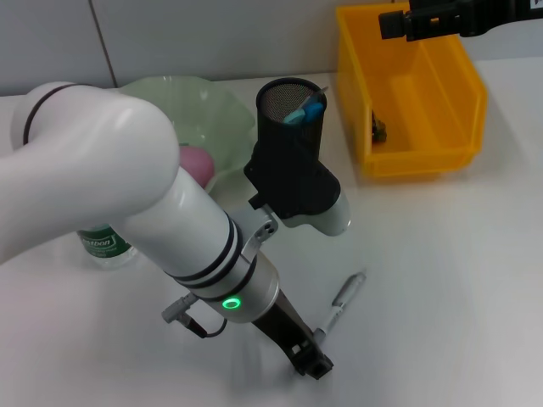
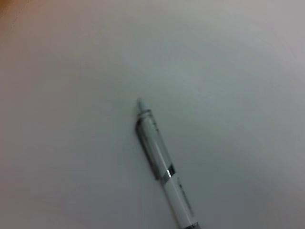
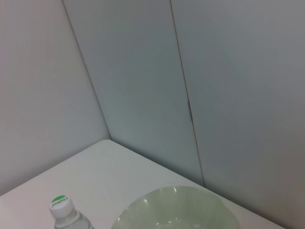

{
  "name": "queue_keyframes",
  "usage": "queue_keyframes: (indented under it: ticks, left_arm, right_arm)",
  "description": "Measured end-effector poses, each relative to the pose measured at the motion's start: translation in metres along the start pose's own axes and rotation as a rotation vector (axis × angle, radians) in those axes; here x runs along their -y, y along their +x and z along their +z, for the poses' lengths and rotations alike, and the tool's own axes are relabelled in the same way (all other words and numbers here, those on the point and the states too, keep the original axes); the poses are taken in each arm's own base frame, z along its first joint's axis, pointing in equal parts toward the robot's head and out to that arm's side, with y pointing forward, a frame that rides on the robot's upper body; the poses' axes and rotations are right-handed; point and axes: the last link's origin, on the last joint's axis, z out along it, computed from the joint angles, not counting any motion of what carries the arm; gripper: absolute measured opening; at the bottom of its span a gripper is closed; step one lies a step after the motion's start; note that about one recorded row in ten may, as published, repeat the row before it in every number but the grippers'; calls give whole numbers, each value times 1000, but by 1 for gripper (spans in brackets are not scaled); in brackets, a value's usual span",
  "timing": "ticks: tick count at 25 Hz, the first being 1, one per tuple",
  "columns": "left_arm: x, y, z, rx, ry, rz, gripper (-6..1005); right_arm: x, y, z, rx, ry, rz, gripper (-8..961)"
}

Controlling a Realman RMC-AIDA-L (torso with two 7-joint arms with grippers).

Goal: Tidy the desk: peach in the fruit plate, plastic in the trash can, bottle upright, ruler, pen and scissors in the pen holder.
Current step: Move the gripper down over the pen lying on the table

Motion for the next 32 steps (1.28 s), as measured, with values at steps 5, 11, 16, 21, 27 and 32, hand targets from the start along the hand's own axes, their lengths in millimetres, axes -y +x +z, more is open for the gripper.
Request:
queue_keyframes:
  ticks: [5,11,16,21,27,32]
  left_arm:
    - [0,-1,2,0,4,5,481]
    - [2,-2,2,7,22,10,454]
    - [3,-3,2,7,24,9,438]
    - [5,-4,2,15,44,19,421]
    - [5,-4,1,21,56,32,267]
    - [5,-4,0,22,62,33,199]
  right_arm:
    - [0,0,0,-1,-3,0,795]
    - [-1,0,0,-1,-8,-3,793]
    - [-2,-1,0,-2,-10,-7,791]
    - [-3,-1,1,-1,-13,-9,788]
    - [-4,-2,1,-1,-16,-13,786]
    - [-5,-4,1,1,-16,-22,783]
